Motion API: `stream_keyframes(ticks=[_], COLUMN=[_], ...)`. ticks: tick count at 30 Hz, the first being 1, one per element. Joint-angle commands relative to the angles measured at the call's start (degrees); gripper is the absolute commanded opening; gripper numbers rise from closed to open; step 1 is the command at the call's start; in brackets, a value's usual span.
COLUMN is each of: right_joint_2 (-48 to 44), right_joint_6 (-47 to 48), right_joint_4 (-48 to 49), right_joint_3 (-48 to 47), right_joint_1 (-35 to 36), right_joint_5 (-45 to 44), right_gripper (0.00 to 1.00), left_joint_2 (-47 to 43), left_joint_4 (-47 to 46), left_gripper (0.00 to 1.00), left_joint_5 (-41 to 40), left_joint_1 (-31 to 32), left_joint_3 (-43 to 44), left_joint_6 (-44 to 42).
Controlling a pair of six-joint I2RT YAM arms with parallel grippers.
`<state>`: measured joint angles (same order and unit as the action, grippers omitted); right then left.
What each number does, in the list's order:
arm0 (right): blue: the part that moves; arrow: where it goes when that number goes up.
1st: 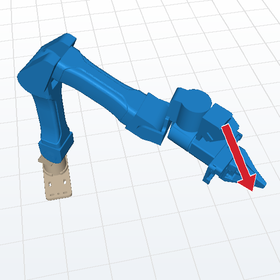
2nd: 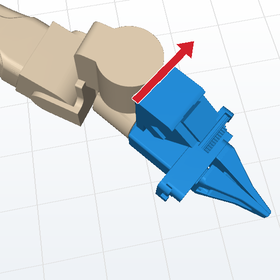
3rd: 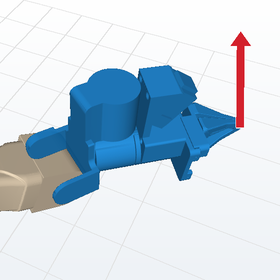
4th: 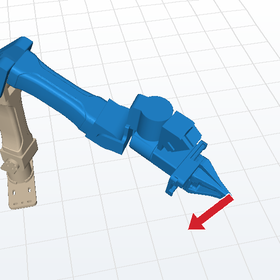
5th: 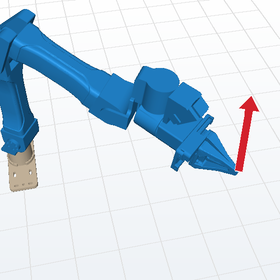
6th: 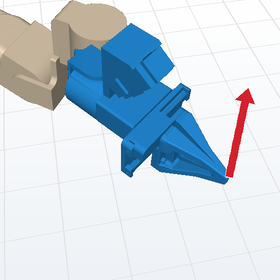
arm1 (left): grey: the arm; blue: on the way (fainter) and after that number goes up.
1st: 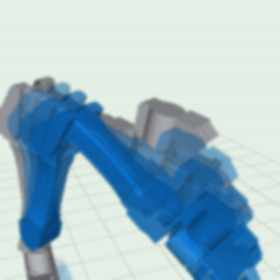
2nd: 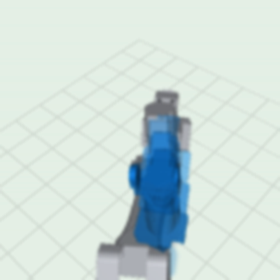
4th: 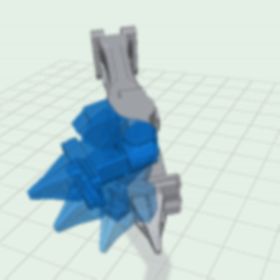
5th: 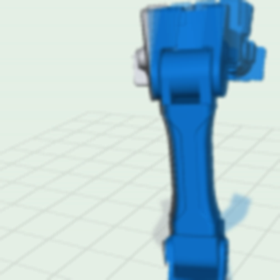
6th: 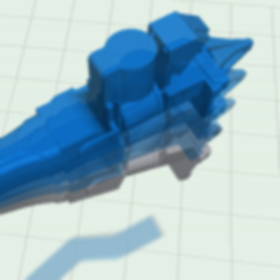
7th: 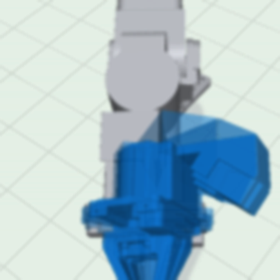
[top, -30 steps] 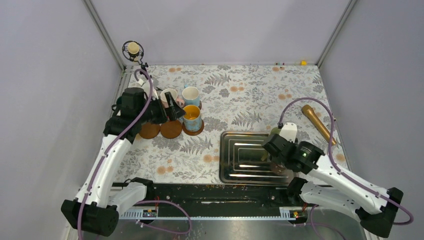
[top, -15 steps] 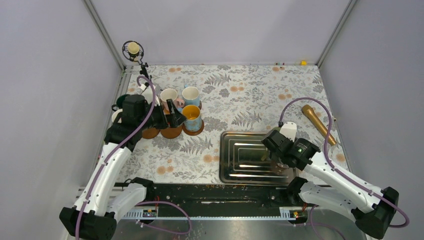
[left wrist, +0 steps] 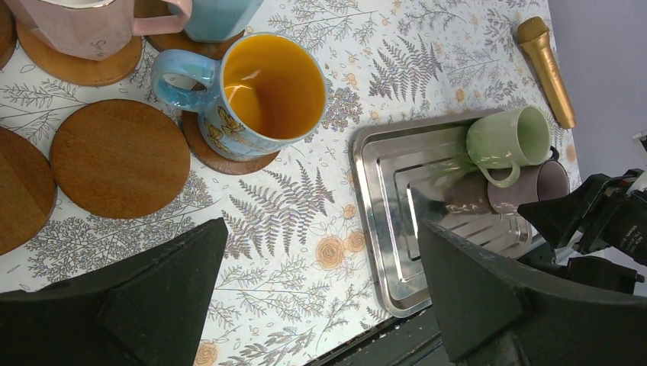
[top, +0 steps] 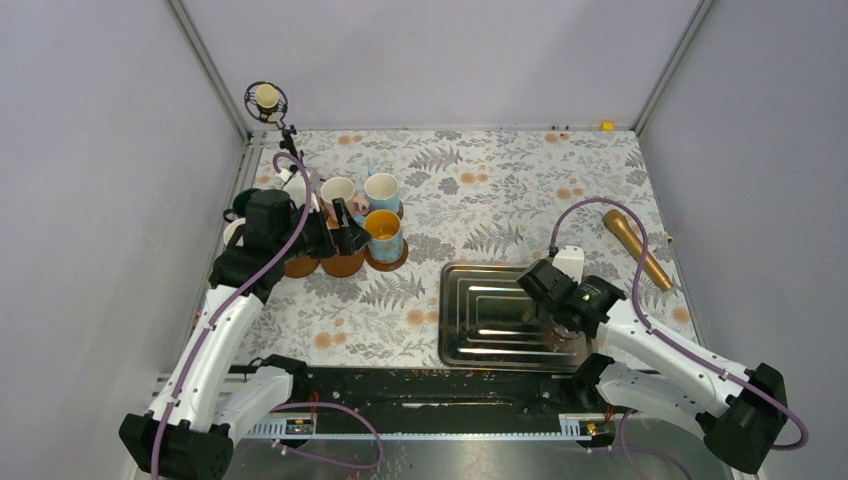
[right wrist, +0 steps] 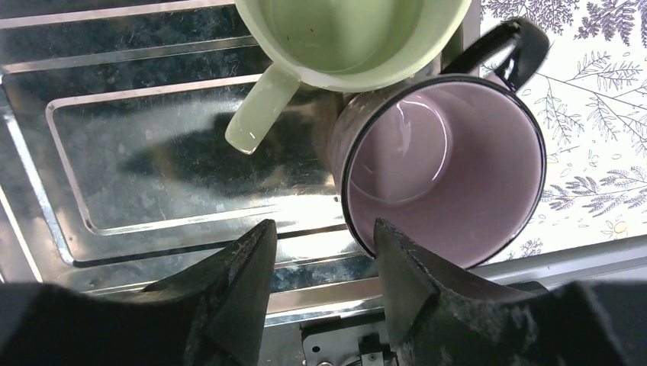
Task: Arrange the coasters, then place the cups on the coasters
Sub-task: Pick up the cup from the tray.
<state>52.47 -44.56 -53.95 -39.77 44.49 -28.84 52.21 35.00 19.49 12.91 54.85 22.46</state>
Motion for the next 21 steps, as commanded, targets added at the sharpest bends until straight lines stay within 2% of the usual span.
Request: stream_keyframes(ticks=[1, 9, 13, 17, 21], right_joint_2=[1.31, 3.08, 2.49, 1.7, 1.71], right_joint_6=[1.57, 3.37, 4.19, 4.48, 4.01], right_joint_4=[2.87, 4.03, 4.08, 4.06, 4.28], right_joint_3=[0.67, -0.5, -1.5, -2.86, -5.01], right_joint_1=[-0.66, -0.73, -0.72, -0.69, -0.67], right_joint_5=[-0.04, -1.1, -0.26, 3.03, 9.32], right_gripper=[0.56, 0.39, 0.23, 0.0, 0.0], left_joint_2=[-0.03, 0.27, 0.42, 0.45, -0.02], left_joint_4=[-2.31, -2.31, -2.25, -1.9, -0.74], left_gripper=[0.99, 0.99, 0.99, 0.99, 0.99], left_joint_5=[-0.73, -0.59, -0.82, -1.6, -4.03], left_joint_1=[0.18, 0.19, 0.19, 0.19, 0.14], left_joint_3=[-0.01, -0.01, -0.01, 0.23, 0.39], left_joint_6=[-0.75, -0.66, -0.63, -0.62, -0.56])
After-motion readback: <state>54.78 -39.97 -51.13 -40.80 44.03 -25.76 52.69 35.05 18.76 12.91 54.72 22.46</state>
